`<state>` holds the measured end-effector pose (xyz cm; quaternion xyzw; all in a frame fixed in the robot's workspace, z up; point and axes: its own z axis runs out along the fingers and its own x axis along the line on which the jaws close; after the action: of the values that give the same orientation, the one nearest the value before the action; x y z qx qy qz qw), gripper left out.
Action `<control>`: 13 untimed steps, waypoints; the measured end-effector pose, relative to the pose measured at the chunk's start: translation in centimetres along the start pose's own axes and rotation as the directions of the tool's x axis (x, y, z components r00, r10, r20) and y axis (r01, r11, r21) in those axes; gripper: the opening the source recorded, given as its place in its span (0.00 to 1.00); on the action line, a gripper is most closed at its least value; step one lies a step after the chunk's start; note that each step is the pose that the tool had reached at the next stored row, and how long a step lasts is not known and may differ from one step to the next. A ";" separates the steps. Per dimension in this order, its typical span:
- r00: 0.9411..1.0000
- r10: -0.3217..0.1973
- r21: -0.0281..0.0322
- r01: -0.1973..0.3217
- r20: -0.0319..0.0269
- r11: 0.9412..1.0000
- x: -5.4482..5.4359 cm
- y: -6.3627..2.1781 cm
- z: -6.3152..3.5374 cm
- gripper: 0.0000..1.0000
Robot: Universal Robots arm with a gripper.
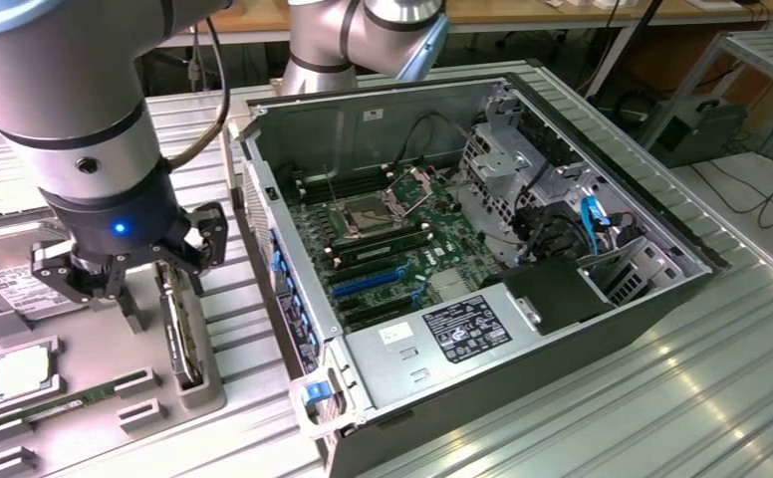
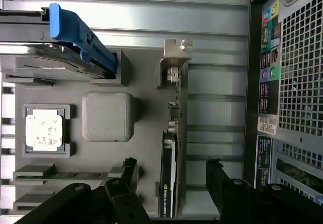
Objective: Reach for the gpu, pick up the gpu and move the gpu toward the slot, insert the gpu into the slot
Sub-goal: 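Pick up the gpu and move the gpu toward the slot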
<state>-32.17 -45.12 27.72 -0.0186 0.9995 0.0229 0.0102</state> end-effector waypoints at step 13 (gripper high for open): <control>1.000 0.000 0.001 0.000 0.000 1.000 0.0 -0.12 2.53 0.66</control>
<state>-32.16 -45.12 25.19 -0.0187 0.9995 0.0222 0.0102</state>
